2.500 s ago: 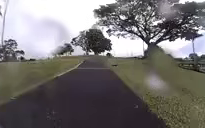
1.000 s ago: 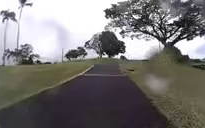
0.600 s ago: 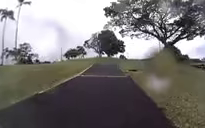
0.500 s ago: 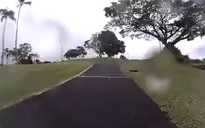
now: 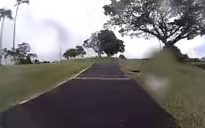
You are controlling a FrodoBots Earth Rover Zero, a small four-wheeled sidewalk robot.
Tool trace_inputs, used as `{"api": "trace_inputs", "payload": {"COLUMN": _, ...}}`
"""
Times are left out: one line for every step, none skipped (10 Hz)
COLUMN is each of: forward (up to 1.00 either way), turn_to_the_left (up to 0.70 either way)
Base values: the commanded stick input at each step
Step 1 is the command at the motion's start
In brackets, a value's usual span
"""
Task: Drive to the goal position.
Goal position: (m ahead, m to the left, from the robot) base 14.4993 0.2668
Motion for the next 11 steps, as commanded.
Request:
{"api": "trace_inputs", "payload": {"forward": 0.85, "turn_to_the_left": -0.25}}
{"api": "trace_inputs", "payload": {"forward": 0.85, "turn_to_the_left": -0.34}}
{"api": "trace_inputs", "payload": {"forward": 0.85, "turn_to_the_left": -0.34}}
{"api": "trace_inputs", "payload": {"forward": 0.85, "turn_to_the_left": -0.18}}
{"api": "trace_inputs", "payload": {"forward": 0.85, "turn_to_the_left": -0.02}}
{"api": "trace_inputs", "payload": {"forward": 0.85, "turn_to_the_left": 0.00}}
{"api": "trace_inputs", "payload": {"forward": 0.85, "turn_to_the_left": 0.00}}
{"api": "trace_inputs", "payload": {"forward": 0.85, "turn_to_the_left": 0.00}}
{"api": "trace_inputs", "payload": {"forward": 0.85, "turn_to_the_left": 0.00}}
{"api": "trace_inputs", "payload": {"forward": 0.85, "turn_to_the_left": 0.00}}
{"api": "trace_inputs", "payload": {"forward": 0.85, "turn_to_the_left": 0.00}}
